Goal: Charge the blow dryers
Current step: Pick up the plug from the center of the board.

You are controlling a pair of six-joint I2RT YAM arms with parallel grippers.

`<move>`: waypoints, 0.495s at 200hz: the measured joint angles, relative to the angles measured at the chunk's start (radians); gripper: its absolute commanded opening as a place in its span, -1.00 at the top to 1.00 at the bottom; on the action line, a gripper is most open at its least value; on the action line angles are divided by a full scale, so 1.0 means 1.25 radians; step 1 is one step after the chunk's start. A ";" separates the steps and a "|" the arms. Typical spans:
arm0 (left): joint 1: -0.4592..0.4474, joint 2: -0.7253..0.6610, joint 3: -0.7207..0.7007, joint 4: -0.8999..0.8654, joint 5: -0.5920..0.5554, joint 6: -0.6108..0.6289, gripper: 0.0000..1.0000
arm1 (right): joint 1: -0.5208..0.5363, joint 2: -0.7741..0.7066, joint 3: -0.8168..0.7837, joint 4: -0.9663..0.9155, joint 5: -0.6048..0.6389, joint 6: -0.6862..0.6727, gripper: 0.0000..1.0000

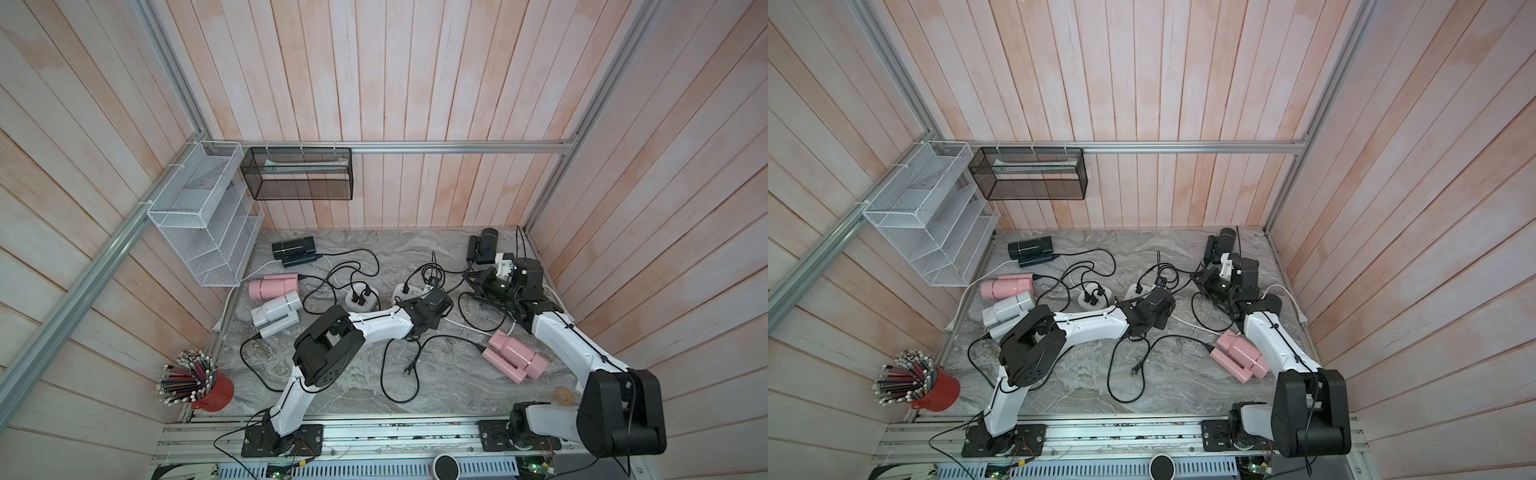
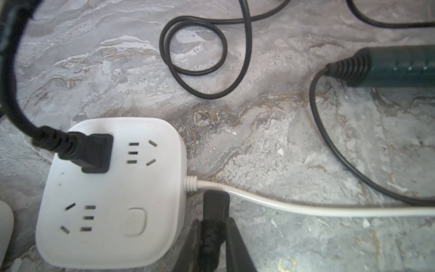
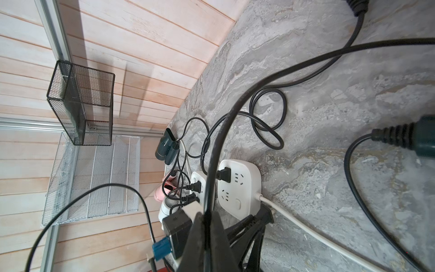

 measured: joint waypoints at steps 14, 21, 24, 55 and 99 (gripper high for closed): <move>0.000 -0.034 -0.043 0.010 0.045 0.043 0.68 | 0.000 0.008 0.012 -0.009 0.004 -0.012 0.95; 0.000 -0.054 -0.064 0.011 0.069 0.064 0.68 | 0.000 0.014 0.019 -0.015 0.008 -0.018 0.95; 0.000 -0.065 -0.076 0.013 0.080 0.075 0.68 | 0.000 0.016 0.021 -0.017 0.009 -0.019 0.95; 0.013 -0.169 -0.157 0.016 0.204 0.156 0.69 | 0.000 0.033 0.028 -0.024 0.016 -0.038 0.95; 0.079 -0.227 -0.172 0.015 0.353 0.211 0.70 | 0.001 0.041 0.028 -0.023 0.013 -0.048 0.63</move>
